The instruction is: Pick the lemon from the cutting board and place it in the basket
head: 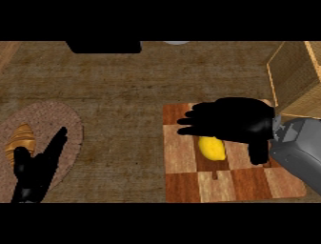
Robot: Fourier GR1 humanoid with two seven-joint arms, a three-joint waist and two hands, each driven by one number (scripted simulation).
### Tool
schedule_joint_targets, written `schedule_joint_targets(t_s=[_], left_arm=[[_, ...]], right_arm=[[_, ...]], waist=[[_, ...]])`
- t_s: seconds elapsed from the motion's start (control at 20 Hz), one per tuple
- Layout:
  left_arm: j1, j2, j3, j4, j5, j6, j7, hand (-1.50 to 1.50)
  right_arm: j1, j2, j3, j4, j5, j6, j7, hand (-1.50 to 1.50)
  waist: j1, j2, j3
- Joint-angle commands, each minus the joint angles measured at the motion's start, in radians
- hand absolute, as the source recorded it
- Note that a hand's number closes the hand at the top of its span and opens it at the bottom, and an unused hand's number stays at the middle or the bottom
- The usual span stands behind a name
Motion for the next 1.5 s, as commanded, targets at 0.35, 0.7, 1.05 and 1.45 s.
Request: schedule_joint_targets(t_s=[0.35, 0.7, 1.05, 1.45], left_arm=[[-0.037, -0.080, -0.017, 0.161, -0.049, 0.021, 0.015, 0.00], [0.011, -0.038, 0.019, 0.090, -0.026, -0.019, 0.042, 0.00], [-0.016, -0.069, 0.014, 0.132, -0.042, -0.019, 0.054, 0.00], [0.046, -0.069, 0.011, 0.042, -0.071, -0.001, 0.085, 0.00]], right_arm=[[0.051, 0.083, 0.043, 0.122, 0.147, -0.110, -0.082, -1.50], [0.074, 0.086, 0.083, 0.077, 0.245, -0.078, -0.038, -1.50], [0.037, 0.146, 0.047, 0.197, 0.268, -0.083, -0.075, -1.50], [0.114, 0.195, 0.066, 0.240, 0.352, -0.165, -0.085, -1.50]], waist=[[-0.012, 0.013, -0.017], [-0.011, 0.007, -0.017], [-0.009, 0.012, -0.017], [-0.005, 0.008, -0.016]])
